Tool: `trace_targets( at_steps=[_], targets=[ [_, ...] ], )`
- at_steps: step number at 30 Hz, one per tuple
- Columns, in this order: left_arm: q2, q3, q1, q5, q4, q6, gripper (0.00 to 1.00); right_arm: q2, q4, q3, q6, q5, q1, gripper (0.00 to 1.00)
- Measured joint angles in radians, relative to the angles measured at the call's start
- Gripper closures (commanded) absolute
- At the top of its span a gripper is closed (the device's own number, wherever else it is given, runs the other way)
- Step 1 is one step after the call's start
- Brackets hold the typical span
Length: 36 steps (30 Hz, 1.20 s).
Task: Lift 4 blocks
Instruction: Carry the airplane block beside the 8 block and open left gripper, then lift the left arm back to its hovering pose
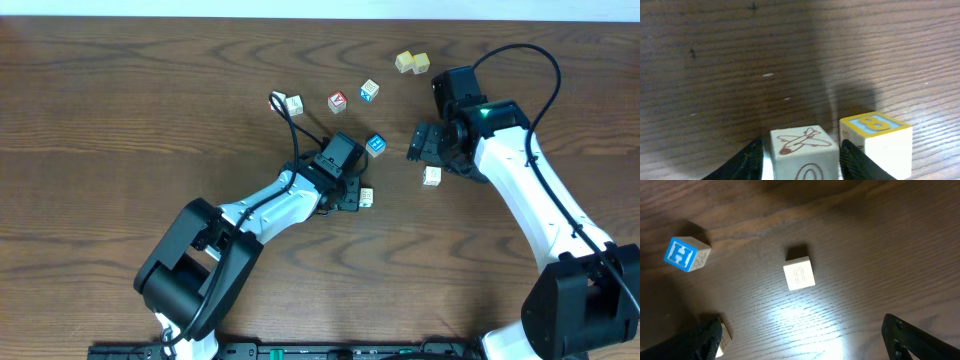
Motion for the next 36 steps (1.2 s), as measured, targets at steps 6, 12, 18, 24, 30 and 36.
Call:
trace_targets(
  at_steps=[6, 12, 18, 24, 30, 36],
  targets=[
    [-0.014, 0.000, 0.003, -0.001, -0.037, 0.000, 0.41, 0.000, 0.000, 0.000, 0.000, 0.000, 0.000, 0.01],
    [-0.111, -0.002, 0.028, -0.002, -0.090, -0.003, 0.33, 0.000, 0.000, 0.000, 0.000, 0.000, 0.000, 0.01],
    [-0.315, -0.002, 0.064, -0.004, -0.180, -0.004, 0.33, 0.000, -0.001, 0.000, 0.000, 0.000, 0.000, 0.01],
    [-0.428, -0.002, 0.204, -0.082, -0.371, -0.077, 0.18, 0.000, -0.001, 0.000, 0.000, 0.000, 0.000, 0.01],
    [-0.432, -0.003, 0.394, -0.122, -0.517, -0.107, 0.18, 0.000, 0.011, 0.000, 0.017, -0.014, 0.000, 0.01],
    [-0.399, -0.003, 0.442, -0.133, -0.561, -0.109, 0.18, 0.000, 0.029, 0.000, 0.051, -0.116, 0.000, 0.01]
  ],
)
